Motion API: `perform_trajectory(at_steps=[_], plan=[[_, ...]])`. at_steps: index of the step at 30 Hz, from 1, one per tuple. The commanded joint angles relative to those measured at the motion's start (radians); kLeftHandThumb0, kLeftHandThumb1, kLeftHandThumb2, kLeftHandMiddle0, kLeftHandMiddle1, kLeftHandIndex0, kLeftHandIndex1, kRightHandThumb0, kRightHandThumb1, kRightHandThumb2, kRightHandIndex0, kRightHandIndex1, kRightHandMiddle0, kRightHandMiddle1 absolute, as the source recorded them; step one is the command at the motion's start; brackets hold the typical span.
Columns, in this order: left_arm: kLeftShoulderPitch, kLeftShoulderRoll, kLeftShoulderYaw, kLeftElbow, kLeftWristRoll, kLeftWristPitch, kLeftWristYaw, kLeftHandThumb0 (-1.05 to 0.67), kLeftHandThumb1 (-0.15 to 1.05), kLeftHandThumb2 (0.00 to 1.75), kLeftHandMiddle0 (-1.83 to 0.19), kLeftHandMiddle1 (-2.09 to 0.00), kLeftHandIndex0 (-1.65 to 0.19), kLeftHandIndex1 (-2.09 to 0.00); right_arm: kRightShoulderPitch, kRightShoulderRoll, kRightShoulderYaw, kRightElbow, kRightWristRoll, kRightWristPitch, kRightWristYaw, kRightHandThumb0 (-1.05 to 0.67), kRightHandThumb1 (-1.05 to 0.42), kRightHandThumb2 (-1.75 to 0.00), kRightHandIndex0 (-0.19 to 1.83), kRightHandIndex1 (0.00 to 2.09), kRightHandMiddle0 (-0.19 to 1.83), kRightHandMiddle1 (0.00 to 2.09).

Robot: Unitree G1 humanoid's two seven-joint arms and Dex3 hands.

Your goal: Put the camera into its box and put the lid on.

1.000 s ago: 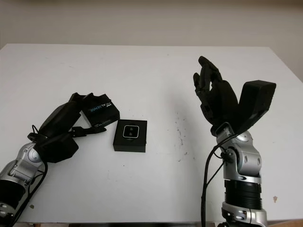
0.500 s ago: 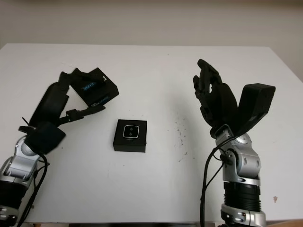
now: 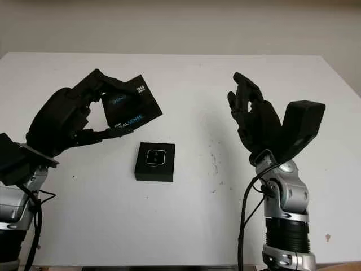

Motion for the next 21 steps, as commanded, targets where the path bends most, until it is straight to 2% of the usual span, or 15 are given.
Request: perform_trajectory(at_steps=[1, 7, 15, 21], plan=[[-0.004, 0.001, -0.013, -0.012, 0.016, -0.012, -0.017, -0.3, 1.05, 0.12, -0.21, -1.93, -0.28, -1.46, 0.002, -0.003, 0.0, 0.002, -0.008, -0.022, 0.005, -0.64, -1.05, -0.61, 0.08, 0.08, -0.19, 0.74], [-0.032, -0.012, -0.051, 0.027, 0.019, -0.036, -0.088, -0.28, 1.04, 0.09, -0.22, -1.84, -0.27, -1.56, 0.002, -0.001, 0.001, 0.018, -0.013, -0.039, 0.016, -0.66, -1.05, -0.59, 0.1, 0.09, -0.19, 0.75], [-0.092, -0.055, -0.111, 0.181, 0.101, -0.231, -0.114, -0.3, 1.03, 0.06, -0.25, -1.93, -0.31, -1.59, 0.004, -0.004, 0.004, 0.026, -0.015, -0.041, 0.024, -0.64, -1.05, -0.6, 0.12, 0.1, -0.19, 0.81], [-0.109, -0.073, -0.139, 0.231, 0.129, -0.27, -0.12, -0.3, 1.05, 0.08, -0.31, -1.92, -0.35, -1.61, -0.002, -0.003, -0.001, 0.035, -0.014, -0.038, 0.021, -0.63, -1.05, -0.6, 0.11, 0.09, -0.19, 0.79]])
